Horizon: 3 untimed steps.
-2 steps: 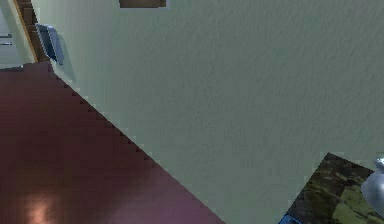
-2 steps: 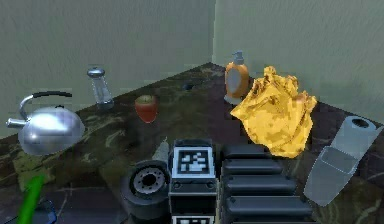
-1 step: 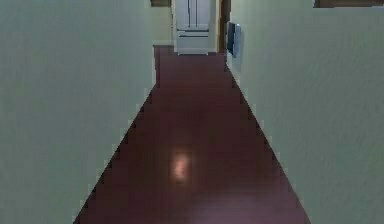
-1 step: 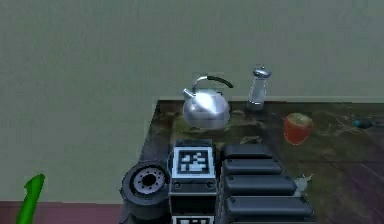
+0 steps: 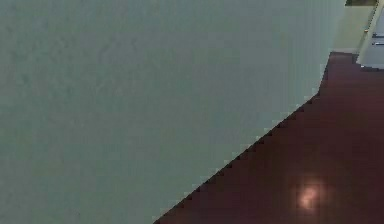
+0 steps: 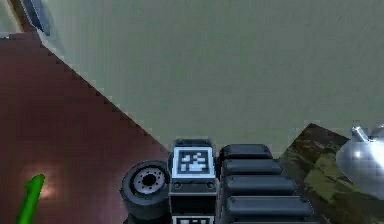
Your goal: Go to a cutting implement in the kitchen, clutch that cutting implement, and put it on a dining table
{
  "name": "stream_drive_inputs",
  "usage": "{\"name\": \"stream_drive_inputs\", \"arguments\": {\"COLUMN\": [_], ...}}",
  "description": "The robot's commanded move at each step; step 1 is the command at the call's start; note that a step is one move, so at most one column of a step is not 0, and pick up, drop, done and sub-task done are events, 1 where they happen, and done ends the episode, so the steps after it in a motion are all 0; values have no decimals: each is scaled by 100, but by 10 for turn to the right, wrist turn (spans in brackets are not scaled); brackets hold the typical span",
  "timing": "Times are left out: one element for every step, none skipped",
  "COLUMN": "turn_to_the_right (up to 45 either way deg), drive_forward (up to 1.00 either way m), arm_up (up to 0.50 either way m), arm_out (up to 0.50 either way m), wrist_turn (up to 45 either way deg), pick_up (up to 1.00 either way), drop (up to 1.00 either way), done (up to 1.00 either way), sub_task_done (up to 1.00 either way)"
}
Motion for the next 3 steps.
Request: {"name": "stream_drive_inputs", "arguments": {"turn_to_the_right": [-420,0,450], "drive_forward": [0,15,0], "arm_up": [0,0,0], "arm_out": [0,0,0], "wrist_turn": [0,0,0], "pick_up": [0,0,0], "drop": [0,0,0], "done": [0,0,0], "sub_task_done": [0,0,0]}}
